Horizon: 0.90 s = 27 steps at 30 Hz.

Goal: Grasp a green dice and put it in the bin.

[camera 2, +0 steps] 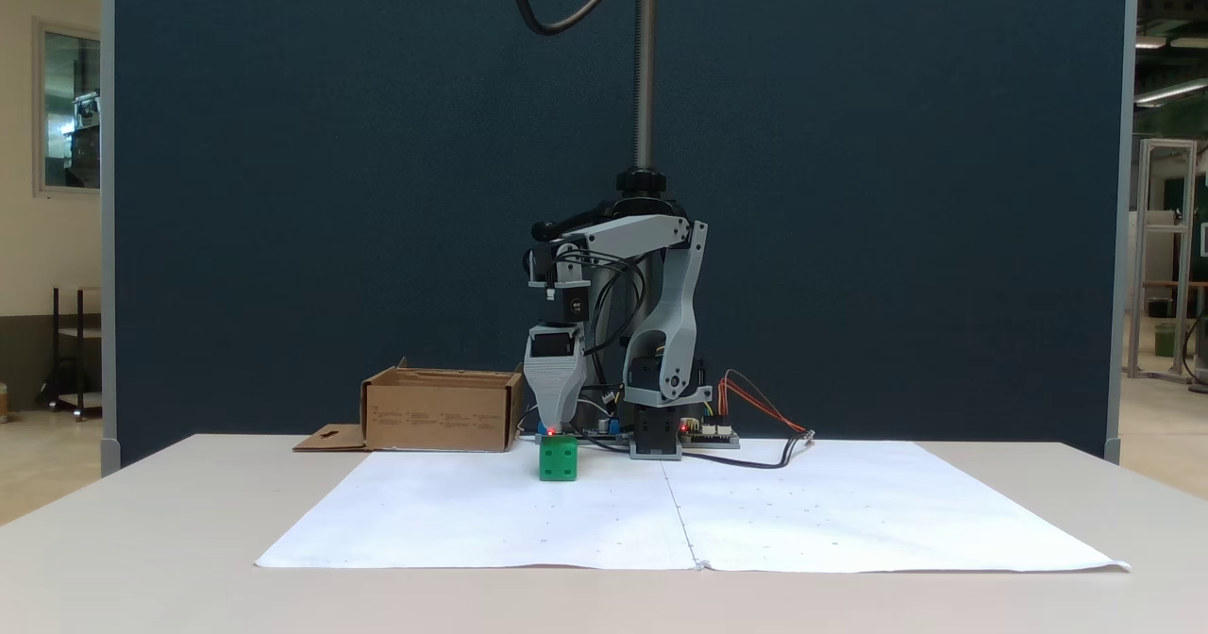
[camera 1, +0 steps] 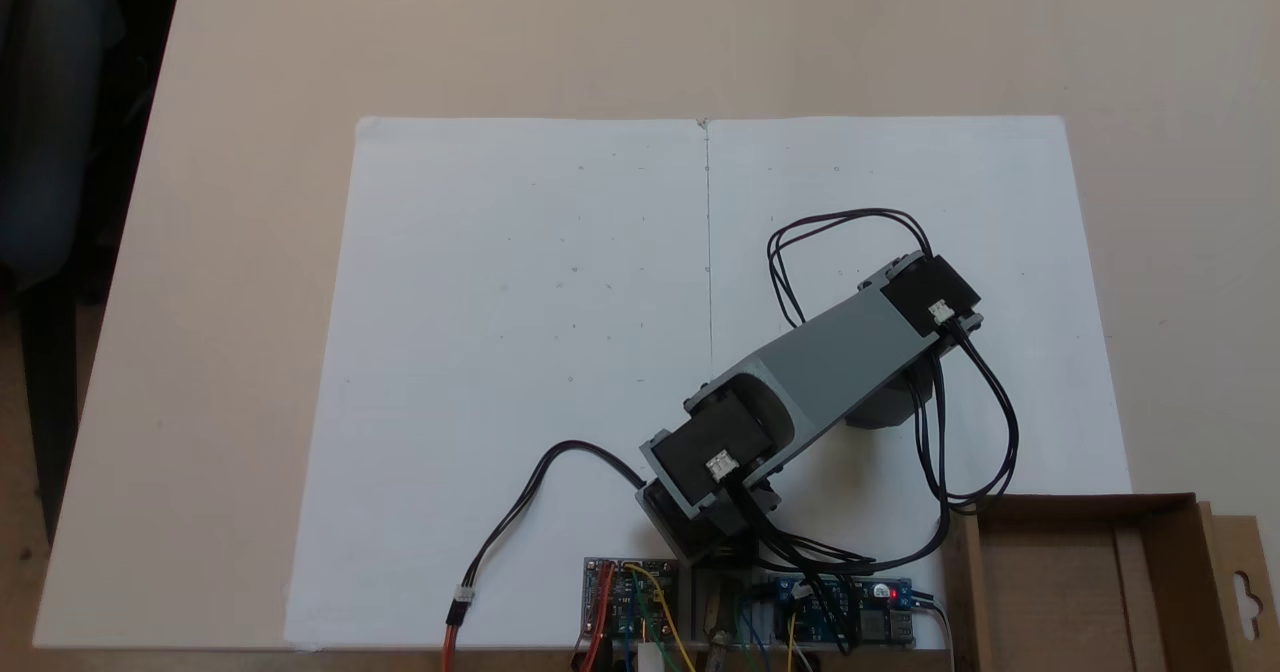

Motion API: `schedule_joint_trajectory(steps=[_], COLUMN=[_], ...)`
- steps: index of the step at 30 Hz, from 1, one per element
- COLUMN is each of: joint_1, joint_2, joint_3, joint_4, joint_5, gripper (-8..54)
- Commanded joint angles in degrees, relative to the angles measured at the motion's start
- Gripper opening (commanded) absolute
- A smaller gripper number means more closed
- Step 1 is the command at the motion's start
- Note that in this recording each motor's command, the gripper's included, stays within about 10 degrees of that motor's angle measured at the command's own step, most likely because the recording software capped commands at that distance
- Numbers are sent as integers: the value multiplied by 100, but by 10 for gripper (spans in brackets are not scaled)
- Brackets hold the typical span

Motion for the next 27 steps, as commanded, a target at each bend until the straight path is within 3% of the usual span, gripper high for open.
schedule_joint_trajectory(steps=[1, 27], joint_1=[35, -70], joint_2=[70, -220], joint_3=[-185, 114], joint_4=[0, -562], joint_5=[316, 70], gripper=[441, 450])
